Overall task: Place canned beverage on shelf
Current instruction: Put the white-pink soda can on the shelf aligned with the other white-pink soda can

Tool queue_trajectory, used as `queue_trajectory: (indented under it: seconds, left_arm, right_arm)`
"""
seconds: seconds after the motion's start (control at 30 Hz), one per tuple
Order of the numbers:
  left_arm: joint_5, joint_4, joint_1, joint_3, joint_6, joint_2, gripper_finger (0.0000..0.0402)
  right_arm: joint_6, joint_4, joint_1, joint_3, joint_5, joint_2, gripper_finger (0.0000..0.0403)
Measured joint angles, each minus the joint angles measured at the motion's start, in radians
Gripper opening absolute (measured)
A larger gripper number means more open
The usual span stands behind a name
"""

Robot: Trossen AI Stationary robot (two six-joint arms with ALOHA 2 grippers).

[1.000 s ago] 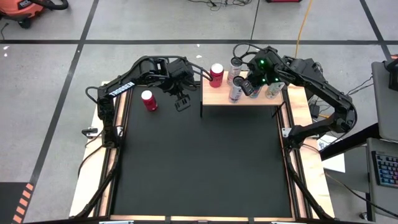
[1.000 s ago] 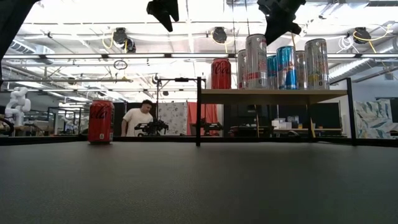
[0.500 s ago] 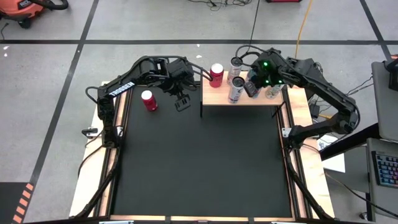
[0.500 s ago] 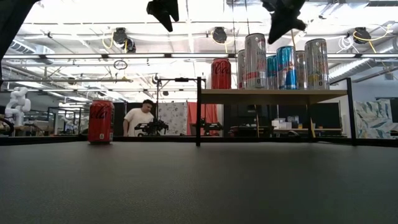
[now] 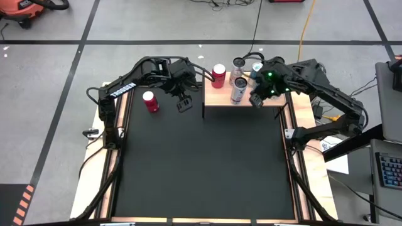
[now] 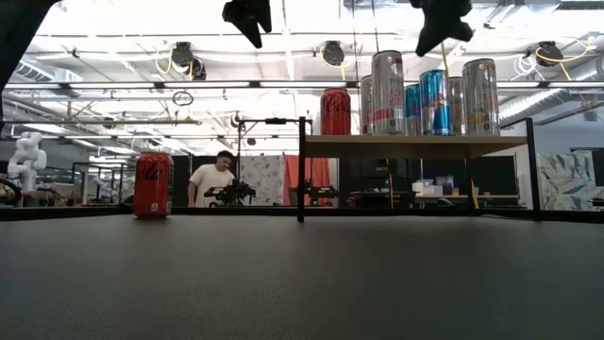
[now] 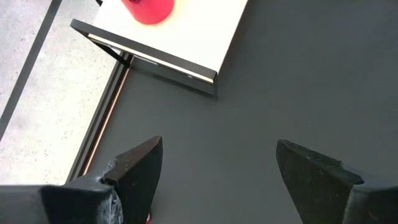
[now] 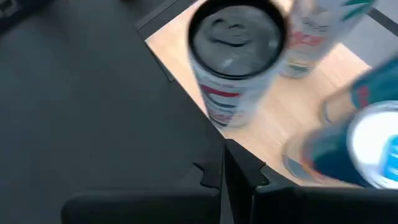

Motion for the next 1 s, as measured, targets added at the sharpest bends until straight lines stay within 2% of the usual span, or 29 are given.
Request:
queue_trajectory:
  seconds: [0.4, 1.0]
  left_arm:
    - [0.0, 0.0, 0.0, 0.0, 0.001, 0.0, 0.0311]
    - [0.0, 0.0, 0.0, 0.0, 0.002, 0.0, 0.0311]
  right_arm:
    - [-0.028, 0.075, 0.04, -0.016, 0.024, 0.085, 0.0]
    - [-0.042, 0.137, 0.045, -0.016, -0.002, 0.124, 0.0]
